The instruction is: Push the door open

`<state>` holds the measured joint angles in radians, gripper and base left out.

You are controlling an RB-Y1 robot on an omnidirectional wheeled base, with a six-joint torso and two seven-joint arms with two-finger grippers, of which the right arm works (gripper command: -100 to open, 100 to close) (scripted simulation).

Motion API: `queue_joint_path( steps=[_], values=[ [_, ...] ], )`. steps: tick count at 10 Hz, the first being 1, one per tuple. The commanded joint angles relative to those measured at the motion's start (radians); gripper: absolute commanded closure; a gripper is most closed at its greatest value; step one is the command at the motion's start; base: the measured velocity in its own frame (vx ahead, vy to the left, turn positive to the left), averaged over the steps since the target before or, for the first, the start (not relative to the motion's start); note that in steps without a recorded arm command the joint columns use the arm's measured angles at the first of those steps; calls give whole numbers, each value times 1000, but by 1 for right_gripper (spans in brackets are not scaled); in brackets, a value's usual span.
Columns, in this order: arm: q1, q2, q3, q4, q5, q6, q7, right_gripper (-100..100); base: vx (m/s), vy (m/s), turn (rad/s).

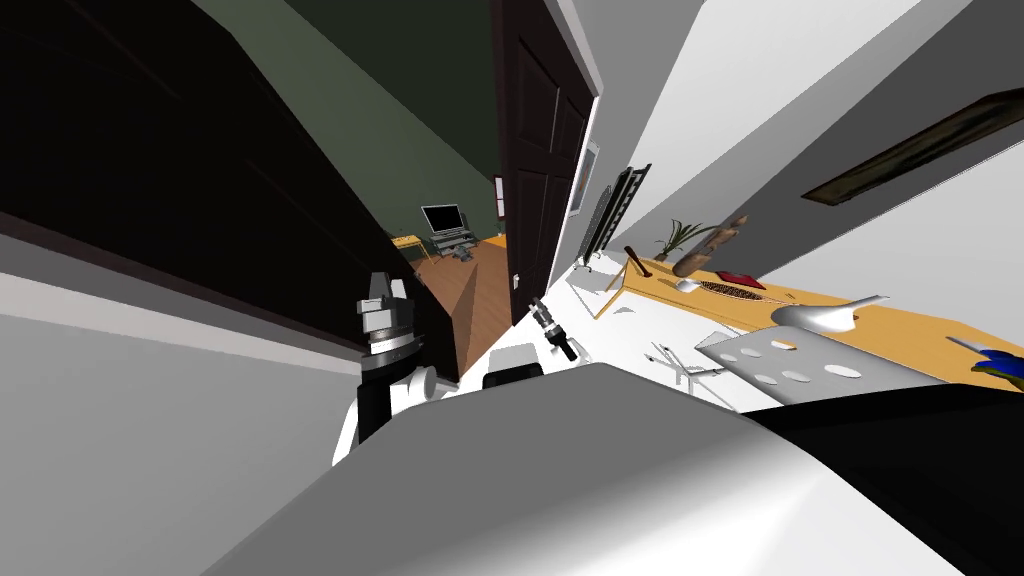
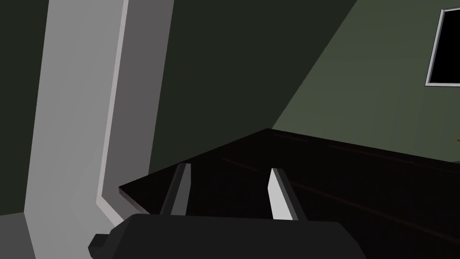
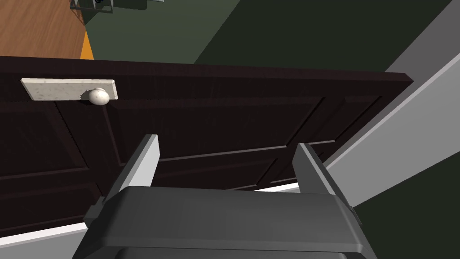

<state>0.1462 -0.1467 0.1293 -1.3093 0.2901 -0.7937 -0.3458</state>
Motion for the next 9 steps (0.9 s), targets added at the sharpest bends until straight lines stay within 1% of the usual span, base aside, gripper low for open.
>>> queue_joint_path(
  steps=[1, 9],
  values=[
    [-21, -5, 1, 49, 9, -15, -11, -100, 103, -63, 27],
    [-99, -21, 14, 237, 57, -66, -56, -100, 93, -58, 24]
  ],
)
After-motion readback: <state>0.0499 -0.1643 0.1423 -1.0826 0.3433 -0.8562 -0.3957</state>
